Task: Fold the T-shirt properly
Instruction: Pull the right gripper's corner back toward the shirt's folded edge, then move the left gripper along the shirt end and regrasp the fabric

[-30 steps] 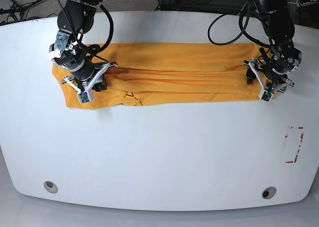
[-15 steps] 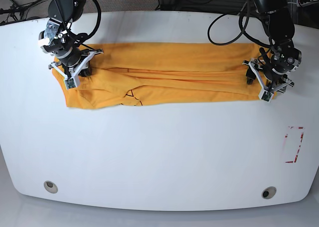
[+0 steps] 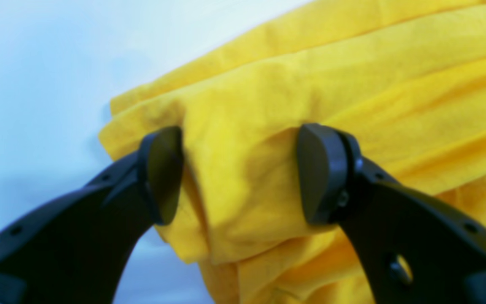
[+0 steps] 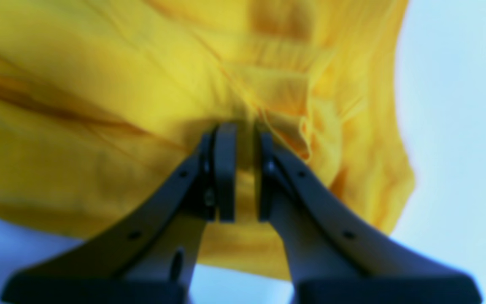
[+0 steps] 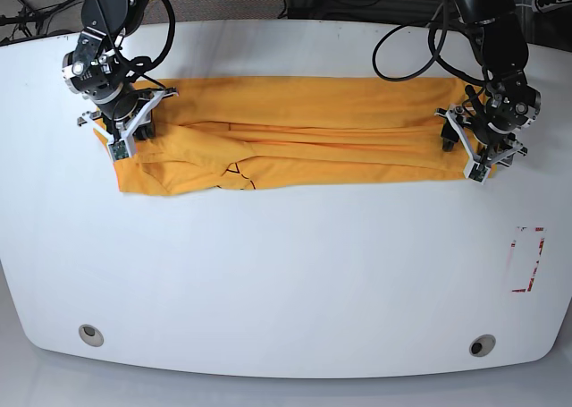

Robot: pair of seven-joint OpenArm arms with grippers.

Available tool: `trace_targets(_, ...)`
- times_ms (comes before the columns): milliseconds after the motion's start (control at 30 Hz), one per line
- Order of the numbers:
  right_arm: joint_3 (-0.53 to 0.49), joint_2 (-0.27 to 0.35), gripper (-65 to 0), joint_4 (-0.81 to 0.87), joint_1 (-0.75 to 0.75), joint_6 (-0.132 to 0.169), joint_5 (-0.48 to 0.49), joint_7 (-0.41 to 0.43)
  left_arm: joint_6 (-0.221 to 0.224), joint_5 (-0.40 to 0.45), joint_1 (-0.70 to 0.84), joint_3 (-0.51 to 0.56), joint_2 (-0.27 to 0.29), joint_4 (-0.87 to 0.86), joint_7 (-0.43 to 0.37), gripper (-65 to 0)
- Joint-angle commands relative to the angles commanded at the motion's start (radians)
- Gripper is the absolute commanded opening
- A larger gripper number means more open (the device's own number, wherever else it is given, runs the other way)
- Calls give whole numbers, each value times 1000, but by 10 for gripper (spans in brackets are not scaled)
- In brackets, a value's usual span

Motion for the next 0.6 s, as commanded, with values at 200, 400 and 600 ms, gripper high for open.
trace_targets(200, 2, 8, -587, -149, 51, 0, -2, 31, 0, -15, -6, -5, 6, 32, 0, -251)
trace_targets(400, 2, 11, -588, -264, 61, 0, -2, 103, 0, -103, -31, -5, 6, 107, 6, -247)
trace_targets(600, 2, 11, -588, -275, 57, 0, 0, 103, 0, -204, -32, -9, 0, 164, 52, -206)
